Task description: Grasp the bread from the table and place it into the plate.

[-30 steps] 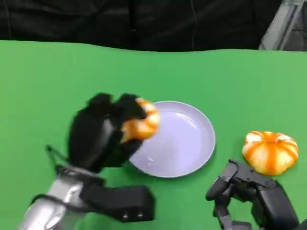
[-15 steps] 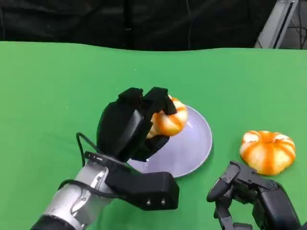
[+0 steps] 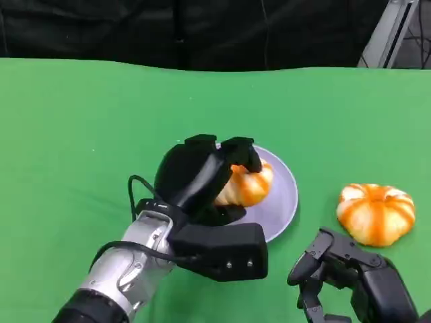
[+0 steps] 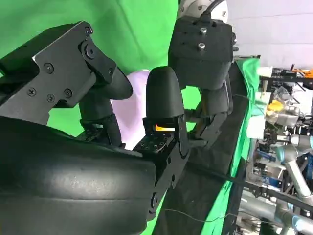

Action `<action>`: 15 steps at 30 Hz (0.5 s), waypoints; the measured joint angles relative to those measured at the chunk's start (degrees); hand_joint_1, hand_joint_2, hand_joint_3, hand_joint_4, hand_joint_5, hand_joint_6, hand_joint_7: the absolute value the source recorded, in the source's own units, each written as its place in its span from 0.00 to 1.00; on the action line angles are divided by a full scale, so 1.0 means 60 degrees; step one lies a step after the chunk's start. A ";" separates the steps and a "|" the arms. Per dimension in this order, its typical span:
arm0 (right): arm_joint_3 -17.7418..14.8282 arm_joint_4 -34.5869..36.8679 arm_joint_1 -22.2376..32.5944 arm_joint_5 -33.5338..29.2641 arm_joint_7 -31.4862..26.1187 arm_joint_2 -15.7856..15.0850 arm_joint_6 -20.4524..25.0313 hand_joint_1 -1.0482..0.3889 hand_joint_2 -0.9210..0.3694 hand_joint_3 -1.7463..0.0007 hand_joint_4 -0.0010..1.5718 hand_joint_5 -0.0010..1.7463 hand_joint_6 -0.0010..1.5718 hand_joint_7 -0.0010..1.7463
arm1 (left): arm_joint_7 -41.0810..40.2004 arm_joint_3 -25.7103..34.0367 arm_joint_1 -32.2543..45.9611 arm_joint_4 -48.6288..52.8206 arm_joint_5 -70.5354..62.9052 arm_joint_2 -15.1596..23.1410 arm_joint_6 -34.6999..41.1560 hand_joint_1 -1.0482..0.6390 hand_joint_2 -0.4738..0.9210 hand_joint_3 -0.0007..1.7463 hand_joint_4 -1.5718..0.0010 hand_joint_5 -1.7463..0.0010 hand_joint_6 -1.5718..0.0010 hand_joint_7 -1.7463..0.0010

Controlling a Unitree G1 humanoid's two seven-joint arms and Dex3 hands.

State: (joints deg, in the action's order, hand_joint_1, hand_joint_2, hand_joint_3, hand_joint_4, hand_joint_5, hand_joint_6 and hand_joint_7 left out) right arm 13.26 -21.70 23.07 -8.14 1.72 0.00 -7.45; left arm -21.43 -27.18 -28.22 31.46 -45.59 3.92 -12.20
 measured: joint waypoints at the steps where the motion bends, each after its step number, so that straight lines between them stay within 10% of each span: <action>1: 0.0000 0.0000 0.0000 0.0000 -0.0007 0.0000 0.0005 0.77 0.37 0.26 0.43 0.96 0.45 0.81 | 0.0001 0.0000 -0.0001 -0.0001 0.0002 0.0000 0.0019 0.48 0.78 0.47 0.56 0.13 0.51 0.47; 4: 0.0001 -0.0002 0.0000 0.0000 -0.0014 -0.0001 0.0013 0.77 0.37 0.26 0.43 0.96 0.45 0.81 | 0.0002 0.0000 -0.0001 -0.0001 0.0007 0.0006 0.0066 0.48 0.78 0.47 0.56 0.13 0.51 0.47; 5: 0.0002 -0.0002 0.0000 0.0000 -0.0016 -0.0002 0.0016 0.77 0.37 0.26 0.44 0.96 0.45 0.81 | 0.0003 0.0000 -0.0001 -0.0001 0.0008 0.0008 0.0067 0.25 0.91 0.37 0.82 0.63 0.80 0.76; 7: 0.0020 -0.0001 -0.0015 0.0000 -0.0015 -0.0001 0.0022 0.76 0.37 0.26 0.44 0.96 0.45 0.81 | 0.1135 -0.0171 -0.0078 -0.0163 -0.0063 0.0106 0.0608 0.13 0.98 0.32 0.95 0.90 0.95 0.92; 15: 0.0039 0.0016 -0.0045 0.0001 -0.0044 -0.0024 0.0017 0.77 0.38 0.26 0.45 0.97 0.46 0.81 | 0.5255 -0.0785 -0.0101 -0.1314 -0.0363 0.0836 0.2761 0.06 1.00 0.30 1.00 1.00 1.00 1.00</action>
State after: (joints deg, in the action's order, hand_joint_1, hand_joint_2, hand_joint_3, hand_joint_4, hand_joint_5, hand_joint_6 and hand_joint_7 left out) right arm 13.50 -21.60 22.80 -8.14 1.45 -0.15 -7.35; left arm 10.10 -31.89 -28.83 23.57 -47.77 8.93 4.37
